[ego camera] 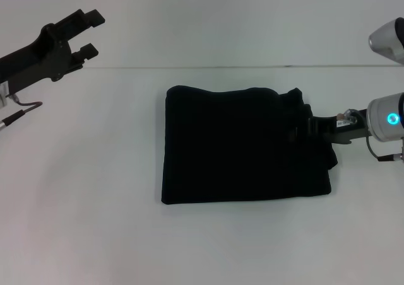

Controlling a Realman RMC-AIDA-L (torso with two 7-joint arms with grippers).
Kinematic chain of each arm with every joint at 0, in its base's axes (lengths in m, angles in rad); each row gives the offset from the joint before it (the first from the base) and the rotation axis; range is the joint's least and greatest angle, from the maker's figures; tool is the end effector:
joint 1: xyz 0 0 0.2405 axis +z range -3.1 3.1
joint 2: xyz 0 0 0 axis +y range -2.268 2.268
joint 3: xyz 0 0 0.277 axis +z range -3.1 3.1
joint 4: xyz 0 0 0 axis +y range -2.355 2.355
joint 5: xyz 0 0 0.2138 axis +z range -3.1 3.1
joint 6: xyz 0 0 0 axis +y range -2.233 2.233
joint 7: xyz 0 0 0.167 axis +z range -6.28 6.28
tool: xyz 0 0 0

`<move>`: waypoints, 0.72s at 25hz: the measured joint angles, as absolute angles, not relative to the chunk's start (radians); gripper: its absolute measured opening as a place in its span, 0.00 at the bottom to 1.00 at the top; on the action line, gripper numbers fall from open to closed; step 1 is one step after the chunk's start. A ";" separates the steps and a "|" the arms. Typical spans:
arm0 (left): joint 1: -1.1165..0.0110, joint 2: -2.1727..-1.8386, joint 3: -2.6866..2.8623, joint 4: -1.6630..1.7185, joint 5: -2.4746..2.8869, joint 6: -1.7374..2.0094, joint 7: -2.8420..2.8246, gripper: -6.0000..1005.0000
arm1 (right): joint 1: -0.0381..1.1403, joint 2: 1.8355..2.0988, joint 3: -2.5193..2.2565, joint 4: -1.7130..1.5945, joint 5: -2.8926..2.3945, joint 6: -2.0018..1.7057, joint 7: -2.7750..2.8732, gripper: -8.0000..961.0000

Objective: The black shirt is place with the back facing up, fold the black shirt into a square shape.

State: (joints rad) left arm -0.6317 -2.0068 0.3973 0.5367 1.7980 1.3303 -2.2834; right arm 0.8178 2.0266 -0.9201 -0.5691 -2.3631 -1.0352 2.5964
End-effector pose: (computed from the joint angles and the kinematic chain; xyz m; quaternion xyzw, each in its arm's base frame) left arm -0.2773 0.4305 0.0503 -0.6238 -0.6094 -0.4689 0.1402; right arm 0.2600 0.4540 -0.0478 -0.7670 0.6001 0.0705 0.2159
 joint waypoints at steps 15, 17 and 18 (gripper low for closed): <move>-0.632 -2.001 0.397 0.518 1.773 1.329 -2.290 0.88 | 0.789 1.983 -0.827 -0.703 -2.363 -1.014 2.613 0.44; -0.635 -2.000 0.397 0.520 1.772 1.330 -2.296 0.88 | 0.794 1.985 -0.808 -0.717 -2.351 -1.030 2.605 0.50; -0.636 -1.999 0.397 0.520 1.771 1.331 -2.299 0.88 | 0.800 1.987 -0.804 -0.713 -2.342 -1.042 2.602 0.50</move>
